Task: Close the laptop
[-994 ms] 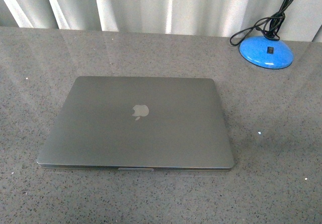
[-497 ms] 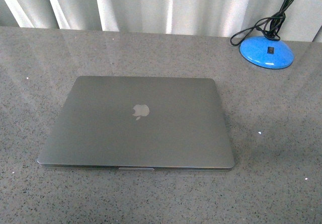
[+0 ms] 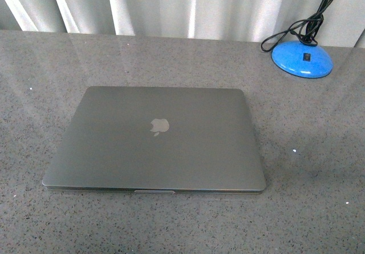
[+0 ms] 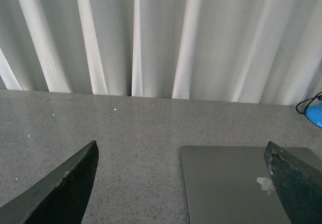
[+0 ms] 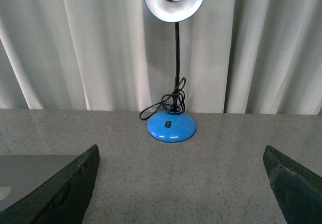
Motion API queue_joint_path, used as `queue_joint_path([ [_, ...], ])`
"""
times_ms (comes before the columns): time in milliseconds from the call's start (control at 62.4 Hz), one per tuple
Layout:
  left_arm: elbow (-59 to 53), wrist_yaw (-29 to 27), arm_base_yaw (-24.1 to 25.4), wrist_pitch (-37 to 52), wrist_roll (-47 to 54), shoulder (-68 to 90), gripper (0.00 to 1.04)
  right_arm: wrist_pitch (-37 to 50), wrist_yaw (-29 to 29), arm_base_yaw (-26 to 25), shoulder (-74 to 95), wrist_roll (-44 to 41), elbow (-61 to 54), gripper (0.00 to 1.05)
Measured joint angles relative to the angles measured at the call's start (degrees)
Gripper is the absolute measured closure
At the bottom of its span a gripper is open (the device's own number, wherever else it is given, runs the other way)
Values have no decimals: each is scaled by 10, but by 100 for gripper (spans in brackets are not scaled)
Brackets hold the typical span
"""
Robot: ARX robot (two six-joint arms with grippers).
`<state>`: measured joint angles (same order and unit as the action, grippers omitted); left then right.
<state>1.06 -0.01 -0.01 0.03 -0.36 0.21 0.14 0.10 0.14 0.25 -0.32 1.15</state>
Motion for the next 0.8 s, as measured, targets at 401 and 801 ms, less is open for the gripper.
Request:
queue_joint_path([
  [401, 0, 0, 0, 0, 0, 0, 7, 0, 0, 0, 0, 2, 0, 10],
  [801, 0, 0, 0, 0, 0, 0, 7, 0, 0, 0, 0, 2, 0, 10],
])
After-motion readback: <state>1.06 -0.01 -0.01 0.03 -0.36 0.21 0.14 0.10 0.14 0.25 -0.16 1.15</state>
